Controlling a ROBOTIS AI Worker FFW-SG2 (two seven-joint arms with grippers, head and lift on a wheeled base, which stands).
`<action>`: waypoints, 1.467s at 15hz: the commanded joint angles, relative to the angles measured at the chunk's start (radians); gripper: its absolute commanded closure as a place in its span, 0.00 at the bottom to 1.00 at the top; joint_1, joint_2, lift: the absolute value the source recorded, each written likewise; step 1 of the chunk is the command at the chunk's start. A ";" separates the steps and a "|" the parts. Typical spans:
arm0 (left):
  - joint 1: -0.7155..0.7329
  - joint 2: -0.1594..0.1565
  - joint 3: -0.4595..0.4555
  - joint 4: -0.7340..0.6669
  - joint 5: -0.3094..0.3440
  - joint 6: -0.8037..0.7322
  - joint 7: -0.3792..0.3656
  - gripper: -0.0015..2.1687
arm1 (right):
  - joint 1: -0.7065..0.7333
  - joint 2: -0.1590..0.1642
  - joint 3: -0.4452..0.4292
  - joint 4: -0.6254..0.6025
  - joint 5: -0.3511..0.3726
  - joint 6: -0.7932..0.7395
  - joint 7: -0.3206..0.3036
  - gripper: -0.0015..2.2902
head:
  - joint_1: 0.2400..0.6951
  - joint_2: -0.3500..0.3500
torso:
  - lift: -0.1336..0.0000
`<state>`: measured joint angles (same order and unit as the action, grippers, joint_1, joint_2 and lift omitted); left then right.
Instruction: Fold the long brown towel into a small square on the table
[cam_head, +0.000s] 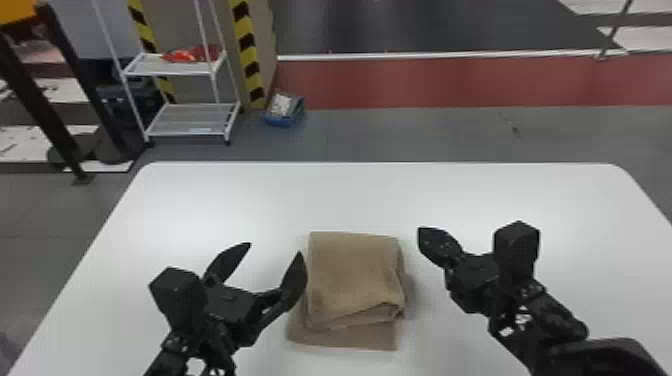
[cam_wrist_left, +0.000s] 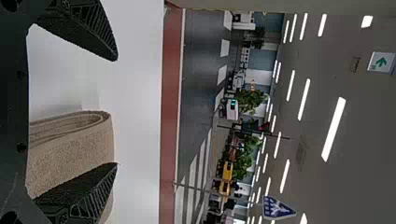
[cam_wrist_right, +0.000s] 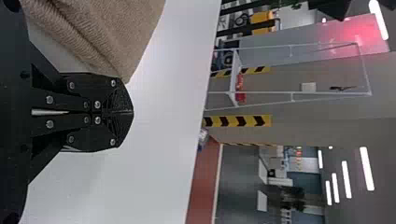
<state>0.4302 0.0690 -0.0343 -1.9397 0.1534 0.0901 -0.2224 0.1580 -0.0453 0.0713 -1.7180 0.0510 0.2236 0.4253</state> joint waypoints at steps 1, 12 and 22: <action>-0.007 0.000 -0.007 0.008 0.000 0.001 0.000 0.03 | 0.114 -0.010 0.030 -0.117 0.007 -0.077 0.021 0.93 | 1.00 0.58 | 0.17; -0.008 0.002 -0.016 0.008 0.002 0.001 -0.003 0.03 | 0.222 -0.058 0.107 -0.109 0.141 -0.071 0.064 0.93 | 1.00 0.68 | 0.17; 0.022 0.015 0.033 0.002 0.044 -0.094 0.018 0.03 | 0.345 -0.021 0.047 -0.292 -0.025 -0.289 -0.089 0.03 | 1.00 0.67 | 0.17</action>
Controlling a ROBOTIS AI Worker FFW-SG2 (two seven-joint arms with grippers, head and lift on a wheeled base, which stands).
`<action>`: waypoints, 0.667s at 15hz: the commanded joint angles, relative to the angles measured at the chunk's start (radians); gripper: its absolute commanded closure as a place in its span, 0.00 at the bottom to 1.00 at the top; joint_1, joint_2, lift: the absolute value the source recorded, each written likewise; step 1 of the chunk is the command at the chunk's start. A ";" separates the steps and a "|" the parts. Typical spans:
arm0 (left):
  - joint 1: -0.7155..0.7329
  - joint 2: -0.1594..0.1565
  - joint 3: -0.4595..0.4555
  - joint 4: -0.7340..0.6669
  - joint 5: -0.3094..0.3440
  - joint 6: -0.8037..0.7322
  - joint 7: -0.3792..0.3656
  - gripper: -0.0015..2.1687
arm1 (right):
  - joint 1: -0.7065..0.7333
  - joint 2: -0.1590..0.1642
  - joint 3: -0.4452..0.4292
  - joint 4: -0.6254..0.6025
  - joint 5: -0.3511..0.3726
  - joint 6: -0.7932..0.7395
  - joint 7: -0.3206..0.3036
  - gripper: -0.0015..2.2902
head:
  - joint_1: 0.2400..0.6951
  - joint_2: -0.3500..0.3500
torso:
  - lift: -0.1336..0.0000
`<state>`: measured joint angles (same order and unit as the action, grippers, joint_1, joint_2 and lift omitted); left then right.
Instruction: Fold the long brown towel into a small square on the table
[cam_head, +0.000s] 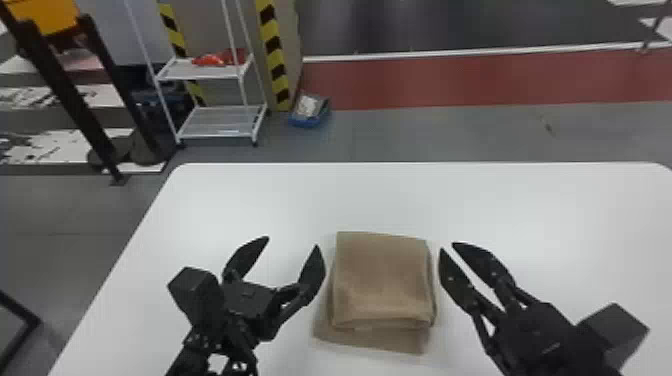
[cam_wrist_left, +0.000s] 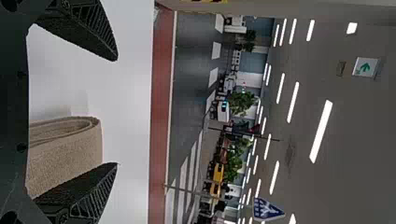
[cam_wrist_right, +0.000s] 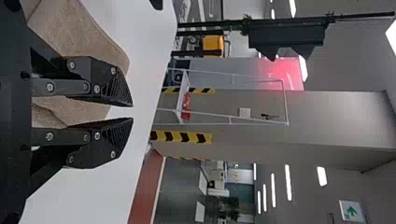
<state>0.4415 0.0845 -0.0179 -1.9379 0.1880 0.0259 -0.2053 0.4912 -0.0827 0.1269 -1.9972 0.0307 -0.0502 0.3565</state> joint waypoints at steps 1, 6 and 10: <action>0.025 -0.002 0.041 -0.001 0.030 -0.057 0.001 0.03 | 0.021 0.026 -0.010 -0.026 -0.003 -0.015 -0.071 0.02 | 1.00 0.67 | 0.17; 0.088 -0.020 0.157 -0.007 0.082 -0.155 -0.008 0.03 | 0.049 0.066 0.028 -0.048 0.117 -0.055 -0.350 0.01 | 1.00 0.69 | 0.17; 0.181 -0.071 0.251 -0.026 0.079 -0.257 -0.017 0.03 | 0.058 0.081 0.025 -0.008 0.115 -0.156 -0.349 0.01 | 1.00 0.80 | 0.17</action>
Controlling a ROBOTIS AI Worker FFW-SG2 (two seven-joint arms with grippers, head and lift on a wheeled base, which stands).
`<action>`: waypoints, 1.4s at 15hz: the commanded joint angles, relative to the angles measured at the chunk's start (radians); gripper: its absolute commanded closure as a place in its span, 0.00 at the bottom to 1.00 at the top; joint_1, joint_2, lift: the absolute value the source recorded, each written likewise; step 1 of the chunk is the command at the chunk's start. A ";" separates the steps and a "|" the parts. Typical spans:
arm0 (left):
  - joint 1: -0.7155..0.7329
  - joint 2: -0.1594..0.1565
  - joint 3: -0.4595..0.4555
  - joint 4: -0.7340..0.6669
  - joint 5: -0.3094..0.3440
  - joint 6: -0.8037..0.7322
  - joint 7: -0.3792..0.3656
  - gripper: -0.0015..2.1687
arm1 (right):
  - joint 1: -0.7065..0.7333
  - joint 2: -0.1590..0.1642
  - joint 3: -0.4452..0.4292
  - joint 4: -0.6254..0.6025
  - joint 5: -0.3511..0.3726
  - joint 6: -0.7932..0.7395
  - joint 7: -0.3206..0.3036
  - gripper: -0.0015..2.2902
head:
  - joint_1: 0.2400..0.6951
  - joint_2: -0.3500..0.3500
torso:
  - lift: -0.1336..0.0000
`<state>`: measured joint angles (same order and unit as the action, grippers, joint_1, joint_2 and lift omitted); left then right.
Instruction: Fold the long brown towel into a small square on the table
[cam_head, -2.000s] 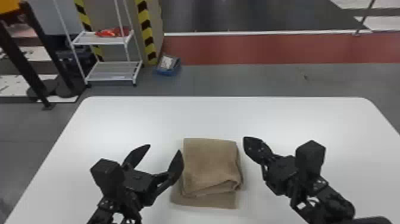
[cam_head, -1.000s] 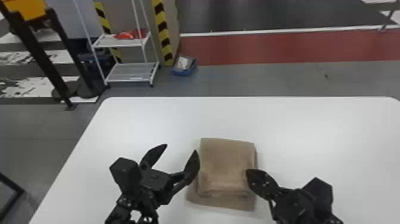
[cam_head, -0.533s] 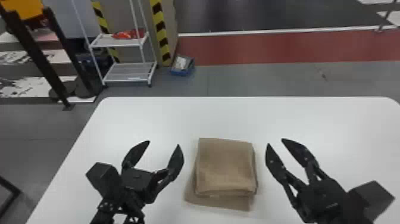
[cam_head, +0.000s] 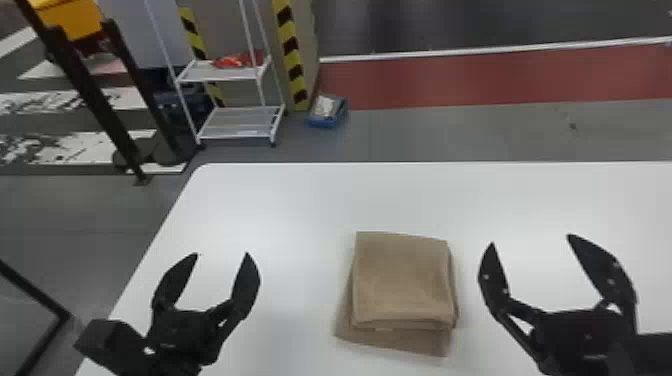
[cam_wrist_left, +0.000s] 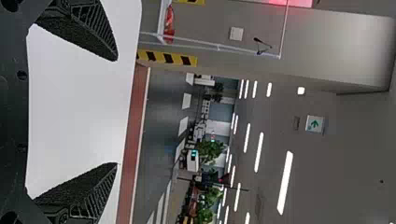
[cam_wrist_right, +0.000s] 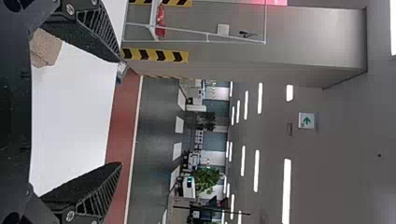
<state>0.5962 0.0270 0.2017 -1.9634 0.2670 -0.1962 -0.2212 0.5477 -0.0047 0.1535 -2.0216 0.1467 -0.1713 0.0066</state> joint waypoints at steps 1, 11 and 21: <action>0.028 -0.015 0.050 0.008 0.000 -0.038 -0.001 0.03 | 0.003 0.002 -0.003 0.024 -0.001 -0.044 0.007 0.01 | 1.00 0.82 | 0.17; 0.039 -0.030 0.039 0.017 -0.023 -0.047 -0.033 0.03 | 0.006 0.006 0.001 0.020 -0.026 0.125 -0.036 0.03 | 1.00 0.86 | 0.17; 0.040 -0.030 0.036 0.015 -0.026 -0.050 -0.035 0.03 | -0.002 0.006 0.003 0.030 -0.044 0.125 -0.037 0.03 | 1.00 0.84 | 0.17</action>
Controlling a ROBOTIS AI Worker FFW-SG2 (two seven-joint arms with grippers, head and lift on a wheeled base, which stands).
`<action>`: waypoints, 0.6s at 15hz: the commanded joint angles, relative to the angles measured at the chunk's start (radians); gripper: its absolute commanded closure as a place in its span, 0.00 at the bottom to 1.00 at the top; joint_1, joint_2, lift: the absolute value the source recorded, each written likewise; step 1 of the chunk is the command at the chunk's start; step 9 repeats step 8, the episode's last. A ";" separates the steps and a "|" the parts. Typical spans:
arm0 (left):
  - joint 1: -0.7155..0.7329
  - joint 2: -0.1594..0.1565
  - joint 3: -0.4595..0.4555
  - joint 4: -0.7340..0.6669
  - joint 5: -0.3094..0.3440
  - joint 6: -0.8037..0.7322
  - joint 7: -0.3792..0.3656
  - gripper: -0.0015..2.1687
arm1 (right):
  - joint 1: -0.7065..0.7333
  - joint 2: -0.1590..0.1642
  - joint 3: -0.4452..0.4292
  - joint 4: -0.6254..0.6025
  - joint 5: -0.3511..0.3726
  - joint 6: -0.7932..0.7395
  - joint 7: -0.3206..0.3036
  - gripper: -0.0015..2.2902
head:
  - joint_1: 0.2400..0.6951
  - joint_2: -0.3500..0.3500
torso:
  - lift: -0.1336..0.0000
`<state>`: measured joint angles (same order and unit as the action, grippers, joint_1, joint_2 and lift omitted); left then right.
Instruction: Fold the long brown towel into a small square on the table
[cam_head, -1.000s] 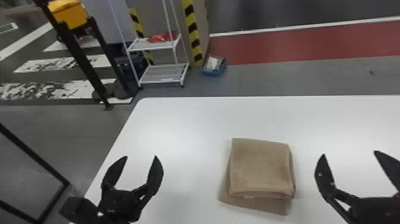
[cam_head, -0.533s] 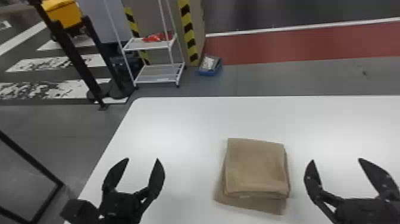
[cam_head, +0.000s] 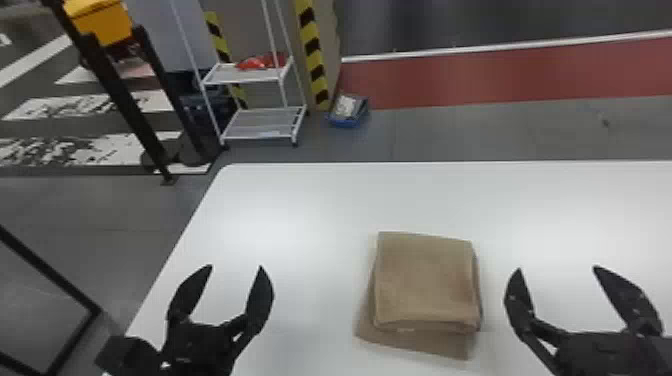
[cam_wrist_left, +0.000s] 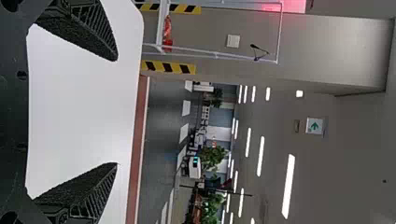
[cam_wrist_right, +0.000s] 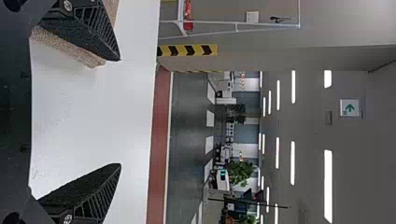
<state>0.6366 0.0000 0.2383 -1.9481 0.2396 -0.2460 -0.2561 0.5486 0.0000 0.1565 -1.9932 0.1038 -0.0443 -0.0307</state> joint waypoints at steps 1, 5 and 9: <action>0.000 -0.003 -0.001 0.000 0.001 0.000 0.000 0.03 | -0.002 0.001 0.000 0.004 -0.001 -0.002 0.000 0.03 | 1.00 0.84 | 0.17; 0.000 -0.003 -0.001 0.001 0.001 0.000 -0.002 0.03 | -0.002 0.001 0.000 0.004 -0.001 -0.002 0.000 0.03 | 1.00 0.84 | 0.17; 0.000 -0.003 -0.001 0.003 0.001 0.000 -0.003 0.03 | -0.002 0.001 0.000 0.007 -0.003 -0.005 0.000 0.04 | 1.00 0.84 | 0.17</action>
